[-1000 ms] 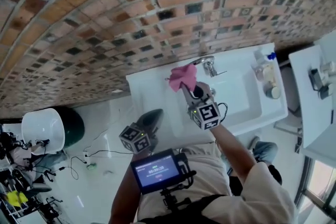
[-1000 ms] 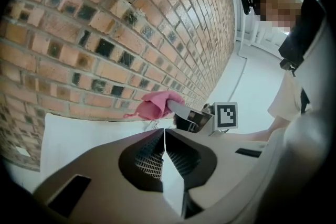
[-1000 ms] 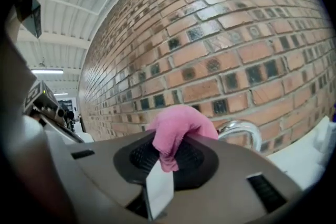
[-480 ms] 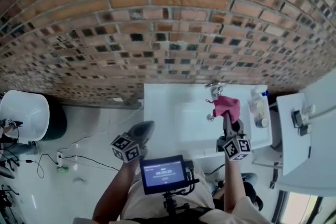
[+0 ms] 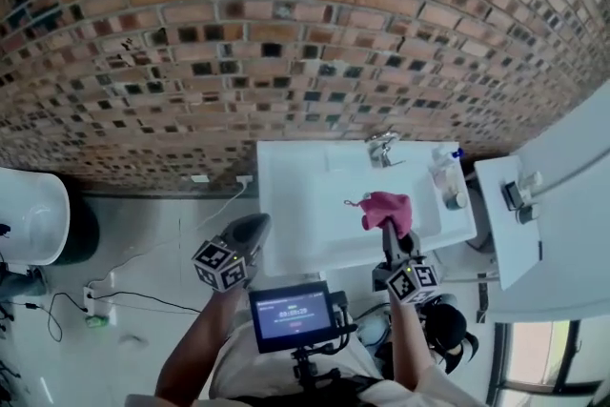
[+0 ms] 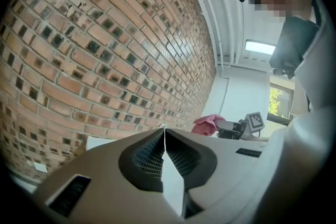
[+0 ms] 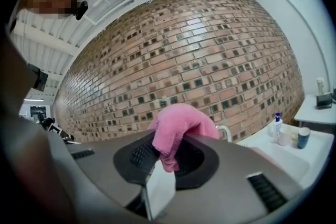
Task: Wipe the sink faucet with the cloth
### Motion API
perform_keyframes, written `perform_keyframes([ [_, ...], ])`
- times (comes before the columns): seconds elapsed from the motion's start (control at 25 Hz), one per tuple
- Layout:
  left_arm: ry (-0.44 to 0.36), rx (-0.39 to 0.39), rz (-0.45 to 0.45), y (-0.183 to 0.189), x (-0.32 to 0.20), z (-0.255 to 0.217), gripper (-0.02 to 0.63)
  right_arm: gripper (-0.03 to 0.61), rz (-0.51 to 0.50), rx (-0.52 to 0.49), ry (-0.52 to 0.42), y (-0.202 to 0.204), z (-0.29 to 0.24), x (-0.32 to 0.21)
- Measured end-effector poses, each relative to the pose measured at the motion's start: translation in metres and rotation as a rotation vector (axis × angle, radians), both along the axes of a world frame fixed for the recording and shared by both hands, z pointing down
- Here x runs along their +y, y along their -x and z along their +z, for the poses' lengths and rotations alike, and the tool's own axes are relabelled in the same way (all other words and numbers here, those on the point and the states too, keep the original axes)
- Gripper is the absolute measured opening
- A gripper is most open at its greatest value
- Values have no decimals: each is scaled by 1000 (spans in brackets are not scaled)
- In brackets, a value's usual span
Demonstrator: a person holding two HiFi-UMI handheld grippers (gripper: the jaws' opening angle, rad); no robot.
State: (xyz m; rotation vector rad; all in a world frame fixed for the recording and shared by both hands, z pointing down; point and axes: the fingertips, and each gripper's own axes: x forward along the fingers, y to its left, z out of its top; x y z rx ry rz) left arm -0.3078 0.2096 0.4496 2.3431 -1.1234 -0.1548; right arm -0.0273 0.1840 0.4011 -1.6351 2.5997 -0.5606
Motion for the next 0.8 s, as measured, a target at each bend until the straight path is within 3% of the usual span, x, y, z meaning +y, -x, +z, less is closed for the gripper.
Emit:
perform_keyframes([
  [0.2,31,9,9,17,35,16,2,74,-5,-5,47,20,22,45],
  [0.4,51,-10,-1,24,61,27,2,74,3,-124,131,28,37,71],
  [0.52,62,-22,-13,25,68,34,2,74,-6,-143,169,28,56,83],
  [0.8,101,-47,13,-16,75,42,2,72,-17,-106,195,7,54,83],
])
